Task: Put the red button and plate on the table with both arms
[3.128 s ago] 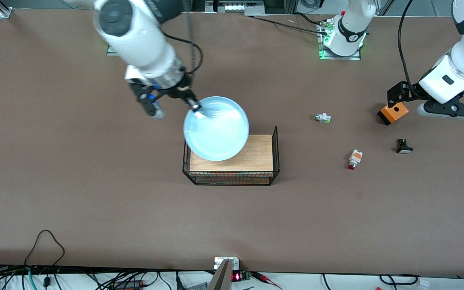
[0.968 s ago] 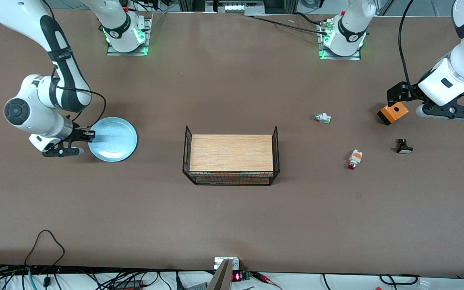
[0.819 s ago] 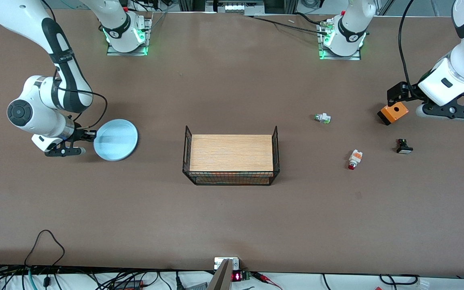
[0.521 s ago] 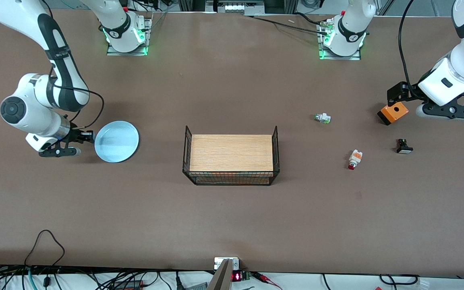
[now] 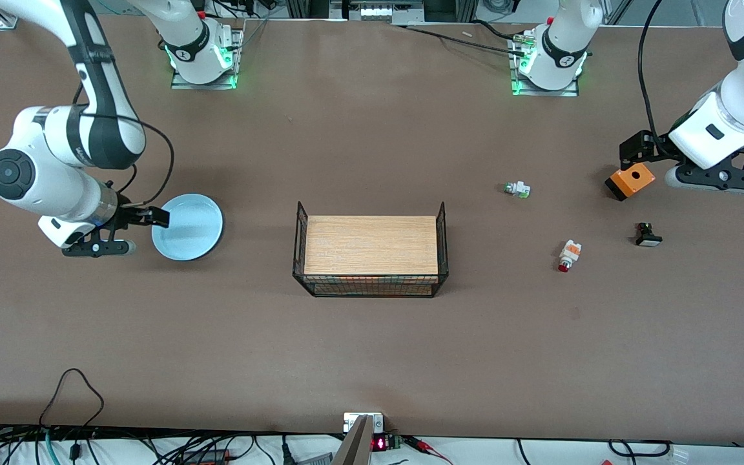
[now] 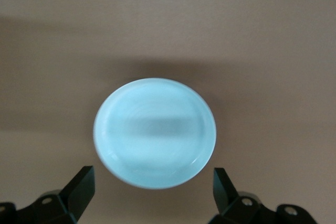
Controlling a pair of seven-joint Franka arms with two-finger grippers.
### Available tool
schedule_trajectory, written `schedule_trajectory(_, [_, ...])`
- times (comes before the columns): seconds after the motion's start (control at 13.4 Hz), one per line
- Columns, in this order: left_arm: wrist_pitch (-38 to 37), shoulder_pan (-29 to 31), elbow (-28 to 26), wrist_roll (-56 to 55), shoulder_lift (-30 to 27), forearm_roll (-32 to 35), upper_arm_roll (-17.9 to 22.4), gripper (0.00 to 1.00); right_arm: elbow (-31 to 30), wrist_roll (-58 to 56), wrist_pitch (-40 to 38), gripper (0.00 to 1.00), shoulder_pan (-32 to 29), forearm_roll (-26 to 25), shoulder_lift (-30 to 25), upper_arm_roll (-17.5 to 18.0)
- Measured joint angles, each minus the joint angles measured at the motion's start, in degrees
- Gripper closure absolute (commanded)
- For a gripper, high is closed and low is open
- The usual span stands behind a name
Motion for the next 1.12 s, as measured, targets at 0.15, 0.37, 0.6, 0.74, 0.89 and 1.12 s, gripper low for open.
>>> schedule_trajectory(0.15, [-0.14, 0.00, 0.04, 0.00, 0.00, 0.00, 0.00, 0.00, 6.63, 2.89, -8.44, 0.00, 1.41, 0.00, -0.12, 0.03])
schedule_trajectory(0.37, [-0.17, 0.02, 0.08, 0.00, 0.00, 0.00, 0.01, 0.00, 17.20, 3.32, -19.19, 0.00, 1.40, -0.05, -0.33, -0.29])
schedule_trajectory(0.6, [-0.20, 0.02, 0.09, 0.00, 0.00, 0.00, 0.01, 0.00, 24.91, 3.36, -26.61, 0.00, 0.52, -0.15, -0.64, -0.90])
schedule_trajectory(0.74, [-0.20, 0.03, 0.11, 0.00, 0.00, 0.00, 0.02, 0.00, 29.01, 3.33, -29.05, 0.00, -1.96, -0.18, -0.73, -0.93])
schedule_trajectory(0.89, [-0.22, 0.03, 0.13, 0.00, 0.00, 0.00, 0.02, 0.00, 31.97, 0.41, -30.19, 0.00, -5.43, -0.17, -0.98, -0.97])
schedule_trajectory(1.12, [-0.29, 0.03, 0.13, 0.00, 0.00, 0.00, 0.02, 0.00, 32.71, -4.85, -33.02, 0.00, -9.48, -0.14, -2.08, -1.04])
